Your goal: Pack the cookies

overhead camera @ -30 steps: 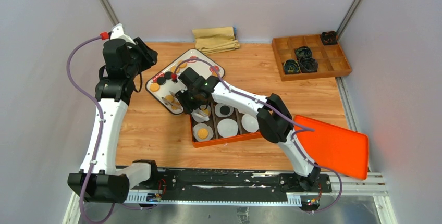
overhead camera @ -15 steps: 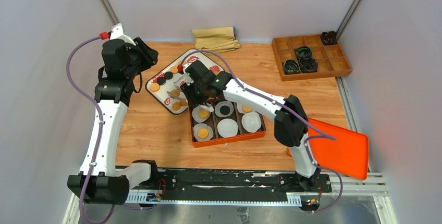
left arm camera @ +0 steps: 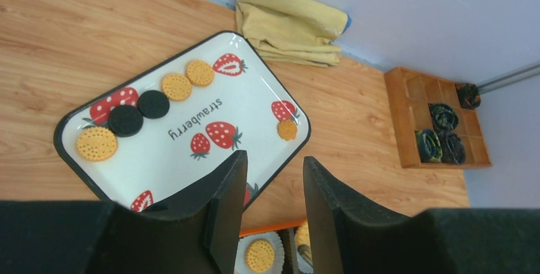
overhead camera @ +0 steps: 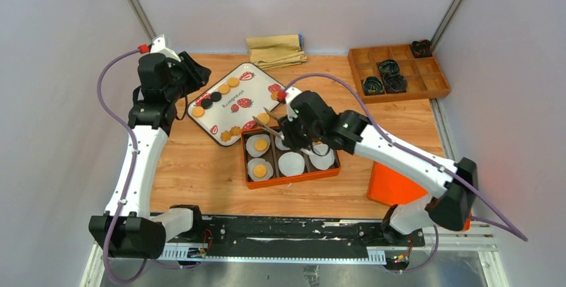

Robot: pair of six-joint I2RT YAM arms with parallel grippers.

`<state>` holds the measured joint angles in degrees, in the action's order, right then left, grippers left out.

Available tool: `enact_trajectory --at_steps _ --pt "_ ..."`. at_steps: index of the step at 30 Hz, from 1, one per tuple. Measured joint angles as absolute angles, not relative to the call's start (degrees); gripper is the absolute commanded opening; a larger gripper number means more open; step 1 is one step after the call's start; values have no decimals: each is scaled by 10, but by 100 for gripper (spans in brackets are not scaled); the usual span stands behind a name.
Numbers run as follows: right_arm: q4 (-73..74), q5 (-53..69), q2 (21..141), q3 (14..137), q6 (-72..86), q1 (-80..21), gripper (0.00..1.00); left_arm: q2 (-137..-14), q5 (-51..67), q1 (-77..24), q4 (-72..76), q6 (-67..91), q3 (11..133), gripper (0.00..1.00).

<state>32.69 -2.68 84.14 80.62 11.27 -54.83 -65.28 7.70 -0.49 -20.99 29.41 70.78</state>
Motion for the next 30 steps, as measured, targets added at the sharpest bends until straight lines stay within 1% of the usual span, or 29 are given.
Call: enact_trajectory --at_steps 7,12,23,27,30 --pt "382 -48 698 677 170 -563 26 -662 104 -5 -193 306 688 43" --pt "409 -63 647 635 216 -587 26 -662 112 -5 -182 309 682 43" --pt "465 -78 638 608 289 -658 27 -662 122 -5 -180 316 675 43" --pt "472 -84 649 608 300 -663 32 -662 125 -5 -179 317 675 44" --pt "474 -93 657 608 304 -664 38 -662 126 -5 -176 317 675 44"
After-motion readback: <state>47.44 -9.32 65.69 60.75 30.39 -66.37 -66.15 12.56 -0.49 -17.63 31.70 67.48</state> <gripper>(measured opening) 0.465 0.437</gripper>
